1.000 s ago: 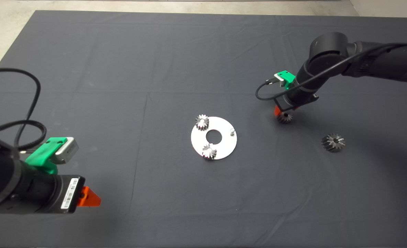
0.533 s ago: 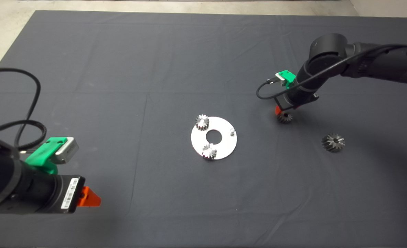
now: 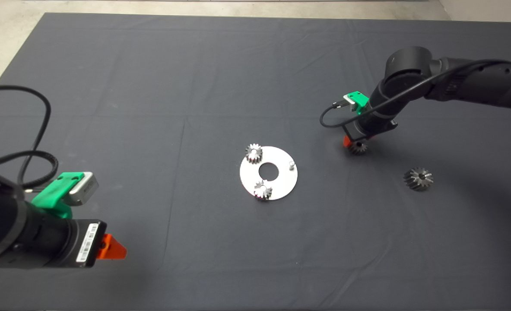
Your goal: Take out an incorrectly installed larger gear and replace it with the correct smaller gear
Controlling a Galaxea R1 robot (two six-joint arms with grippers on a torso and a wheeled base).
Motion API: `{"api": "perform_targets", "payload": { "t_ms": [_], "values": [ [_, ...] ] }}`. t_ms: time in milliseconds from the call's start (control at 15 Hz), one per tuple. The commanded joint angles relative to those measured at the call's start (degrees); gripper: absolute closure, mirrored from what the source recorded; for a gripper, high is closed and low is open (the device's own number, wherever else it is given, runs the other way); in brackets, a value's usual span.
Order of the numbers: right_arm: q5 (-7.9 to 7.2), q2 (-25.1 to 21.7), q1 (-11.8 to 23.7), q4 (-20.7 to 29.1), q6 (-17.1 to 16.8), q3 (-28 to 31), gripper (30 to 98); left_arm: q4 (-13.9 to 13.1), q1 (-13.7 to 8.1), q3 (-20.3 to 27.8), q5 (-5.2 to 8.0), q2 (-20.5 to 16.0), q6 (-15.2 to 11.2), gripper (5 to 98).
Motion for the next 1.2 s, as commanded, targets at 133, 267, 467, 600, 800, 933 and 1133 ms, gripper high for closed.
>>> {"api": "perform_targets", "payload": {
  "t_ms": [133,267,467,600,800,933,1133],
  "values": [
    [-0.51,0.0,1.3,-1.5,0.5,0.8,72.4,0.4,-0.3,0.7,3.75,0.0,-0.4,24.2],
    [-0.52,-0.1,1.3,-1.5,0.5,0.9,72.4,0.4,-0.3,0.8,3.75,0.0,-0.4,24.2],
    [-0.6,-0.6,1.3,-1.5,0.5,1.6,72.4,0.4,-0.3,0.8,3.75,0.0,-0.4,24.2],
    [-0.69,-0.6,1.3,-1.5,0.5,2.2,72.4,0.4,-0.3,0.8,3.75,0.1,-0.5,24.2],
    [-0.87,-0.7,1.3,-1.5,0.6,2.4,72.4,0.4,-0.3,0.9,3.75,0.0,-0.5,24.2],
    [-0.87,-0.8,1.3,-1.5,0.5,2.4,72.4,0.4,-0.3,1.1,3.75,0.0,-0.5,24.2],
    [-0.78,-0.7,1.3,-1.5,0.5,2.4,72.4,0.4,-0.3,1.0,3.75,0.0,-0.5,24.2]
  ]
}}
